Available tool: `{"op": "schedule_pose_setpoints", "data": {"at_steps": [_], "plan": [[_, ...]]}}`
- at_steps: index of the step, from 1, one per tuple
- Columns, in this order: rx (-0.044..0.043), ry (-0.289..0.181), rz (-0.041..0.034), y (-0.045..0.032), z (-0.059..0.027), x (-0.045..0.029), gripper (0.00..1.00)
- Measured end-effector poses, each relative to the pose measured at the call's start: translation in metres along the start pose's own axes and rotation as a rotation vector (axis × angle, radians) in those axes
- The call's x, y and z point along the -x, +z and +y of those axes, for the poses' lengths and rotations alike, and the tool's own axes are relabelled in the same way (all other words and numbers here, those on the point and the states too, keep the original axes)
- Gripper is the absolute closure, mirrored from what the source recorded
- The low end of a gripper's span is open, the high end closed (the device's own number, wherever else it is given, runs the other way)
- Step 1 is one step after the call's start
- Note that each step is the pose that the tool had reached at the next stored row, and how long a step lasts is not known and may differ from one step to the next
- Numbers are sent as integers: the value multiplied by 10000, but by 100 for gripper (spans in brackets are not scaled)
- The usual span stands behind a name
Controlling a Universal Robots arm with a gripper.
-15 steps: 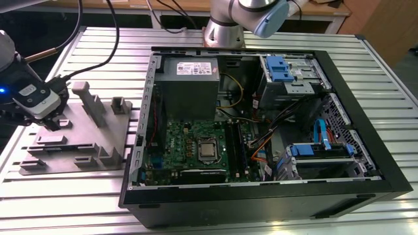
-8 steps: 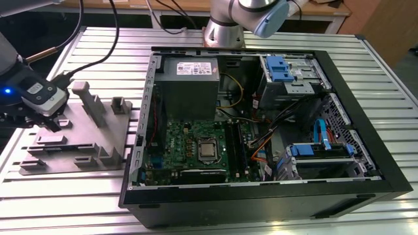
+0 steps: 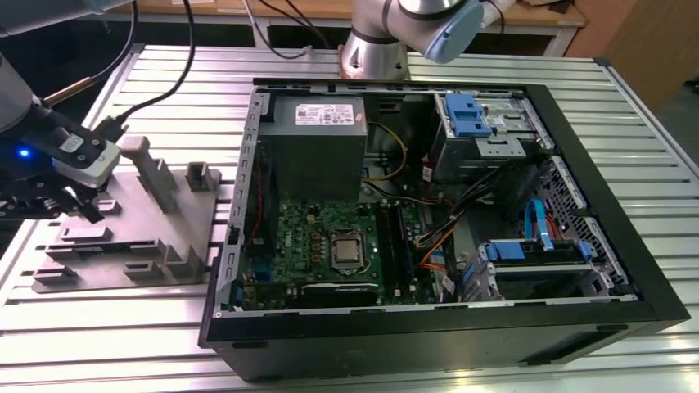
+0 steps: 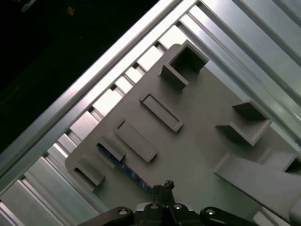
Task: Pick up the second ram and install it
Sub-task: 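Pick up the second ram and move it above second insertion slot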
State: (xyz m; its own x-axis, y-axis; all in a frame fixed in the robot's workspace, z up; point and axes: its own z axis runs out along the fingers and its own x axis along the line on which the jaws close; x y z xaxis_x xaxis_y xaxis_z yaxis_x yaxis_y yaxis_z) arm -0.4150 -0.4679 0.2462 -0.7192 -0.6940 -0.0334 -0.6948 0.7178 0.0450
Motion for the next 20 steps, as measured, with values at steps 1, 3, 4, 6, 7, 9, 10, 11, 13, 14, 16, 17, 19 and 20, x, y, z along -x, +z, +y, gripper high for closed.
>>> {"op": "schedule_pose_setpoints", "data": {"at_steps": [1,3,4,6,7,9,10,11,13,14,16,17,19,20], "plan": [[12,-359,17,10,0,0,90],[25,-734,33,22,-1,-1,90],[30,-915,41,27,-1,-1,90],[43,-1273,57,37,-2,-1,90],[49,-1453,65,42,-2,-1,90],[61,-1823,81,52,-2,-2,90],[67,-2002,90,56,-3,-2,90],[73,-2183,98,61,-3,-2,90],[85,-2541,115,70,-3,-2,90],[91,-2721,123,75,-3,-3,90],[104,-3097,140,85,-4,-3,90],[110,-3276,148,90,-4,-3,90],[122,-3635,164,99,-4,-3,90],[127,-3815,172,104,-5,-3,90]]}}
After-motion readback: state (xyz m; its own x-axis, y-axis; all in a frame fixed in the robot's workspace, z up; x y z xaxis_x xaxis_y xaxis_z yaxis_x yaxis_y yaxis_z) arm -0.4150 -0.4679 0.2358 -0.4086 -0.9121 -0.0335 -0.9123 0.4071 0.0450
